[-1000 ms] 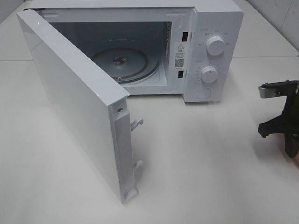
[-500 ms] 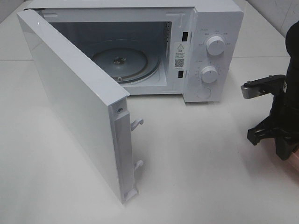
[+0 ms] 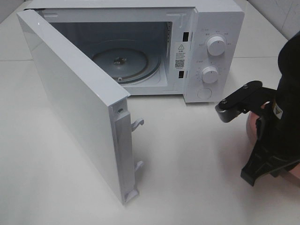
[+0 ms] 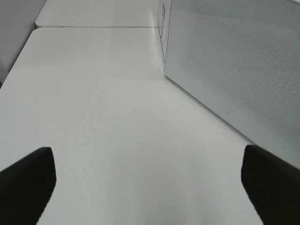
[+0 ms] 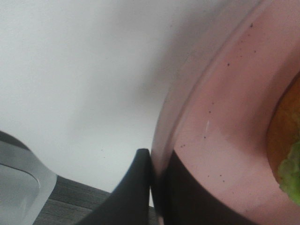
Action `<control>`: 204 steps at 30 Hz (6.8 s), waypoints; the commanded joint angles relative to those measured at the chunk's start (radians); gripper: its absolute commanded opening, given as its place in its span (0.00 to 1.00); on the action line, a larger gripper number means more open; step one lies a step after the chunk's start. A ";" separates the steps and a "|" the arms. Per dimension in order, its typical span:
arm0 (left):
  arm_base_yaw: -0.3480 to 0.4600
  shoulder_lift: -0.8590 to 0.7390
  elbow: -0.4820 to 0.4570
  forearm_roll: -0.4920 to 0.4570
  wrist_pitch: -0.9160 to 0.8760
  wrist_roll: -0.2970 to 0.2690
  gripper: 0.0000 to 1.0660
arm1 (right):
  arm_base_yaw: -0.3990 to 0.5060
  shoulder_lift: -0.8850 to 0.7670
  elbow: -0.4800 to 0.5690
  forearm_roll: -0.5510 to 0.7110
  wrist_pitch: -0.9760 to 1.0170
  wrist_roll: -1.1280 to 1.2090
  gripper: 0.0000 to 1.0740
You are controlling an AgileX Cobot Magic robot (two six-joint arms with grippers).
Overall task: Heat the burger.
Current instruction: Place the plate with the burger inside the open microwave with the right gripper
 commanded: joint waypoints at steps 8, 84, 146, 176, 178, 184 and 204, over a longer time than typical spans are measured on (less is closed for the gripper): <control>-0.005 -0.017 0.001 -0.001 -0.007 -0.005 0.98 | 0.256 -0.036 0.022 -0.039 0.006 -0.046 0.00; -0.005 -0.017 0.001 -0.001 -0.007 -0.005 0.98 | 0.203 0.256 -0.244 -0.067 -0.539 -1.176 0.00; -0.005 -0.017 0.001 -0.002 -0.007 -0.005 0.98 | 0.110 0.526 -0.737 -0.059 -0.322 -1.273 0.00; -0.005 -0.017 0.001 -0.001 -0.007 -0.005 0.98 | 0.112 0.787 -1.170 -0.008 -0.194 -1.349 0.00; -0.005 -0.017 0.001 -0.001 -0.007 -0.005 0.98 | 0.112 0.797 -1.185 -0.007 -0.193 -1.349 0.00; -0.005 -0.017 0.001 -0.001 -0.007 -0.005 0.98 | 0.111 0.850 -1.273 -0.009 -0.166 -1.354 0.00; -0.005 -0.017 0.001 0.002 -0.007 -0.005 0.98 | 0.065 0.923 -1.367 -0.016 -0.178 -1.360 0.00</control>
